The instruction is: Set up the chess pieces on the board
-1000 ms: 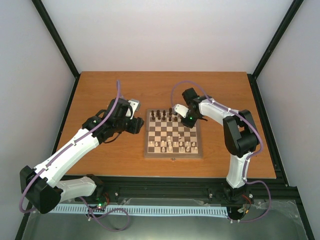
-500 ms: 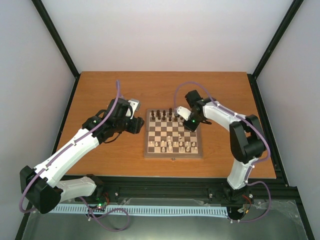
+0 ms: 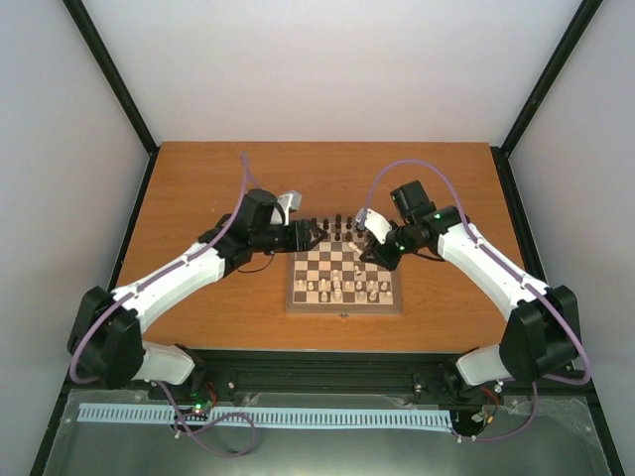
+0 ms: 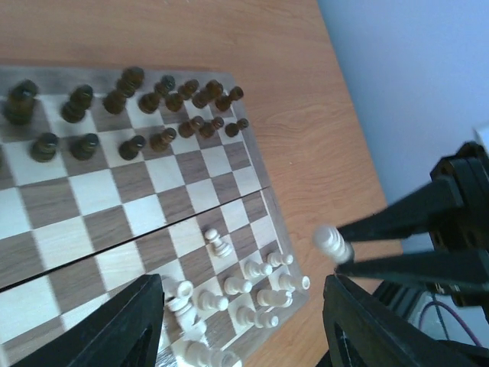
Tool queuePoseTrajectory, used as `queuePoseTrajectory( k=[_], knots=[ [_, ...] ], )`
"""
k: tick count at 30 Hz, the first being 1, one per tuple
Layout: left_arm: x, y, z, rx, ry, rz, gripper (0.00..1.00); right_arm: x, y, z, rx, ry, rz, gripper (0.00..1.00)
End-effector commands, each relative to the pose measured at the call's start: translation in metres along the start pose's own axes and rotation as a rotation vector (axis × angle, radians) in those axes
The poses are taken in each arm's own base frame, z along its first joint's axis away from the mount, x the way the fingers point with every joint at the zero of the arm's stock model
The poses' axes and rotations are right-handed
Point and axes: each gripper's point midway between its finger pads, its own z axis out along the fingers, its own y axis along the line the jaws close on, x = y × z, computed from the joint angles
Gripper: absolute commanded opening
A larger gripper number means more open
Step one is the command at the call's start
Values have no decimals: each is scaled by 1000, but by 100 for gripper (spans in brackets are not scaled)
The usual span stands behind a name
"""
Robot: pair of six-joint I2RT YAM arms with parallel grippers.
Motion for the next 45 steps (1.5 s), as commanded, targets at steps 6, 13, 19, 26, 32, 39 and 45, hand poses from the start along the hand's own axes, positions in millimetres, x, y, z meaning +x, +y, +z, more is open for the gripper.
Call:
queuePoseTrajectory(
  k=[6, 13, 19, 26, 32, 39, 45],
  knots=[
    [7, -57, 49, 188, 111, -3, 55, 1, 28, -2, -107, -71, -2, 15],
    [21, -61, 65, 207, 169, -13, 48, 0, 29, -4, -105, -83, -10, 15],
    [26, -63, 68, 226, 194, -25, 37, 0, 29, -3, -106, -83, -9, 15],
    [29, -67, 71, 249, 218, -22, 27, 1, 27, 0, -105, -75, -4, 15],
    [32, -71, 70, 261, 230, -14, 20, 1, 25, 2, -104, -71, -2, 16],
    [33, -76, 65, 269, 233, 10, 11, 3, 23, 4, -94, -62, 2, 18],
    [21, -61, 48, 128, 163, 111, 10, 1, 22, -4, -63, -70, -11, 38]
  ],
)
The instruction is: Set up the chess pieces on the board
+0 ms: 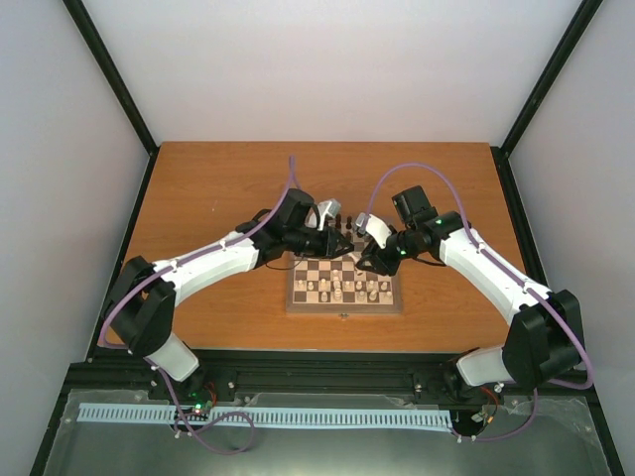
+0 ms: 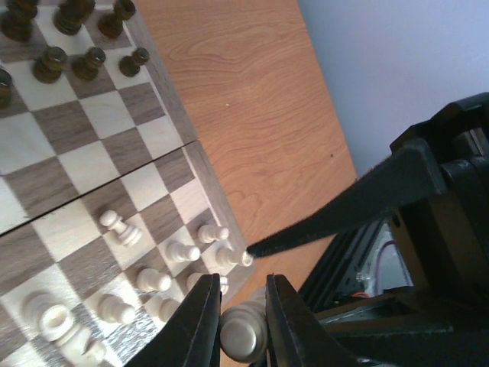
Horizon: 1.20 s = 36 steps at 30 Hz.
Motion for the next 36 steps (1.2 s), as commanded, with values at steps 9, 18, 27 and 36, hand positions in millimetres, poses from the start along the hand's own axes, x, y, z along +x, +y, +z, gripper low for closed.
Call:
queuePoseTrajectory(
  k=[9, 18, 27, 36],
  knots=[
    [5, 24, -56, -329, -78, 244, 11, 0, -26, -22, 183, -24, 9, 48],
    [45, 17, -37, -481, 17, 511, 12, 25, -77, -25, 365, 48, 134, 51],
    [68, 8, 8, -548, 118, 676, 13, 32, -82, -25, 367, 58, 157, 52],
    [74, 0, 36, -554, 123, 760, 14, 36, -82, -24, 355, 65, 164, 52]
  ],
)
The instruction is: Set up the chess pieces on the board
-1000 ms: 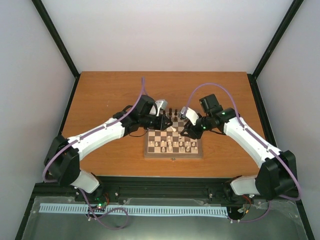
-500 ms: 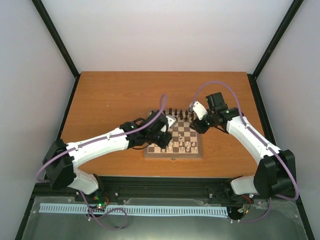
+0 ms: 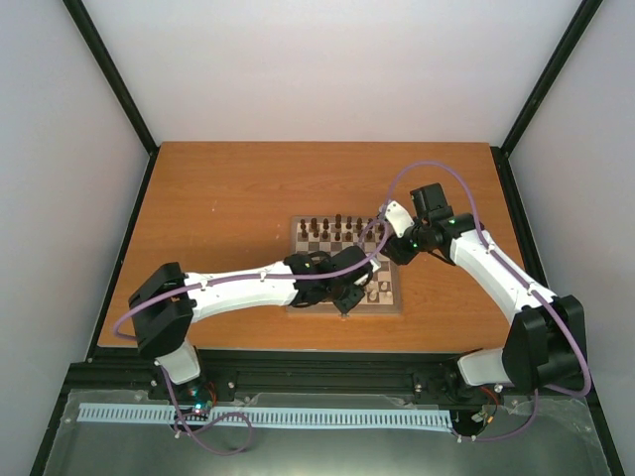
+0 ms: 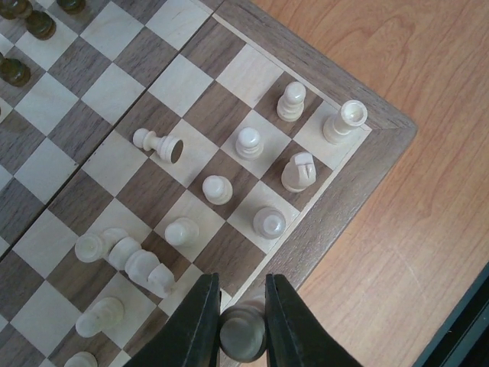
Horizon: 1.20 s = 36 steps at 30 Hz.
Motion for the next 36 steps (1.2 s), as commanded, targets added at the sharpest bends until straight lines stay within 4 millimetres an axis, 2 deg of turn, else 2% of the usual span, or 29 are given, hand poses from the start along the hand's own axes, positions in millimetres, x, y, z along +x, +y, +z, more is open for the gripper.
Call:
queuePoseTrajectory(
  k=[1, 11, 12, 14, 36],
  knots=[
    [-21, -6, 0, -23, -57, 48, 14, 3, -3, 3, -2, 6, 14, 52],
    [-17, -1, 14, -75, -48, 61, 15, 5, -3, 4, -10, 12, 18, 52],
    [-23, -3, 14, -69, -73, 56, 16, 5, -3, 5, -9, 13, 17, 52],
    [-22, -3, 18, -73, -70, 58, 16, 6, -3, 5, -13, 15, 19, 52],
    [-4, -3, 37, -95, -14, 76, 19, 10, -2, 9, -38, 29, 27, 52]
  ],
)
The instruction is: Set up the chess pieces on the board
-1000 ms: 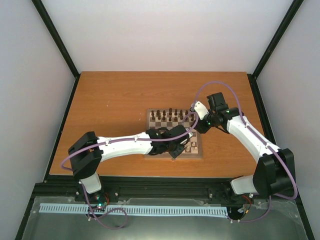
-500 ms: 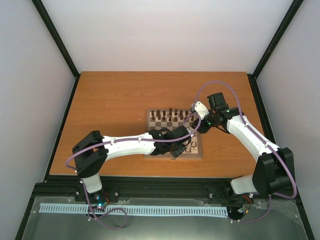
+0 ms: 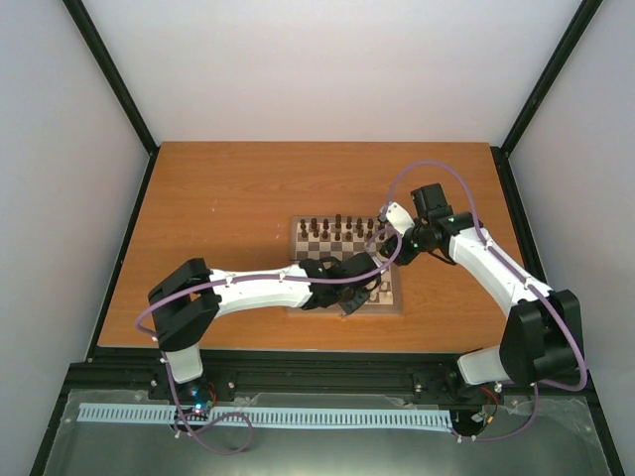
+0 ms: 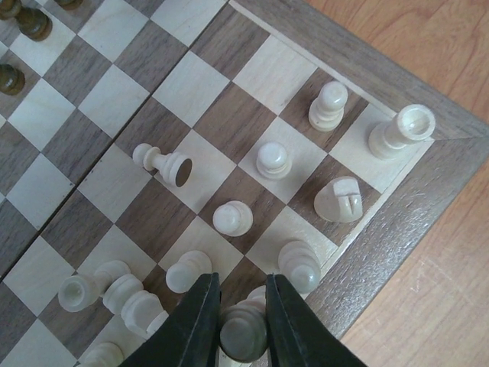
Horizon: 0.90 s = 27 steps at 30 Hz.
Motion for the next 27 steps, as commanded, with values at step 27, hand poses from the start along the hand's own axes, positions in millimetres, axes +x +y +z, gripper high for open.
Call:
queuePoseTrajectory(
  k=[27],
  knots=[
    [2, -2, 2, -21, 3, 33, 31, 7, 5, 6, -50, 25, 11, 53]
  ],
)
